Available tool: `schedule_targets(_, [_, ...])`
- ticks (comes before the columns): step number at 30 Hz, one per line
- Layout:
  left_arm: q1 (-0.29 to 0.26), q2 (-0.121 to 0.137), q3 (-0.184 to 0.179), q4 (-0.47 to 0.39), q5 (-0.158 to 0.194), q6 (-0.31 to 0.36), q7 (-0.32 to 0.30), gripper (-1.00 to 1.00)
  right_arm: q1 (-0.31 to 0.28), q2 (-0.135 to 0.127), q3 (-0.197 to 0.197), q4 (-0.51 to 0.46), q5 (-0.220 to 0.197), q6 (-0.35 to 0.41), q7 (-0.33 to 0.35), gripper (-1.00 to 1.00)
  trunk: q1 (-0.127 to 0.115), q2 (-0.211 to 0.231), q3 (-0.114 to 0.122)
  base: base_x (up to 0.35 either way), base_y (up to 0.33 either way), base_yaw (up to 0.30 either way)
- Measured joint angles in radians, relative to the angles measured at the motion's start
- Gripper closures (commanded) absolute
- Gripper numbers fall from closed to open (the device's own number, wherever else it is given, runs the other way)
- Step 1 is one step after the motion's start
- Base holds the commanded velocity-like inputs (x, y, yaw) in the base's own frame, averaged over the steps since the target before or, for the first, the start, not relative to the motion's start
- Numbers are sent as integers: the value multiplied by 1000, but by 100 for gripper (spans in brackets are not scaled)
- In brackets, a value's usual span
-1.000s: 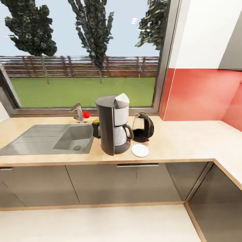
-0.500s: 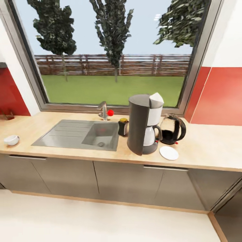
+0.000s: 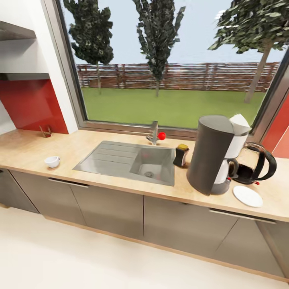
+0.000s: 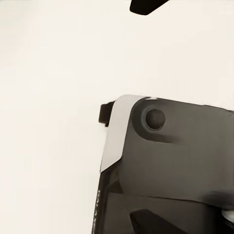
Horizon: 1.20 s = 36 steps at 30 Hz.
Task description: Set up a coffee station on the kitchen countertop: keep the coffee maker on the countertop, move the bottle of coffee from the kitchen shelf to the counter next to the coffee maker, place a paper coffee filter on top of the coffee maker, put the saucer next to the coffee maker with the coffee cup on the saucer, and place the electric kettle next to the coffee maker.
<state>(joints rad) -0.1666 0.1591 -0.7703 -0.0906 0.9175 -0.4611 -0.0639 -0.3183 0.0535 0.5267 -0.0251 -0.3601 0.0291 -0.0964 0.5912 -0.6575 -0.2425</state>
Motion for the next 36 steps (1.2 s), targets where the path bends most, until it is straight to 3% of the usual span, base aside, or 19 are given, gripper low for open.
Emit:
schedule_targets(17, [0, 15, 0, 0, 0, 1, 0, -100, 6, 2, 0, 0, 0, 0, 0, -100, 0, 0, 8, 251, 258, 241])
schedule_targets(36, [-1, 15, 0, 0, 1, 4, 0, -100, 9, 1, 0, 0, 0, 0, 0, -100, 0, 0, 37, 220, 270, 2])
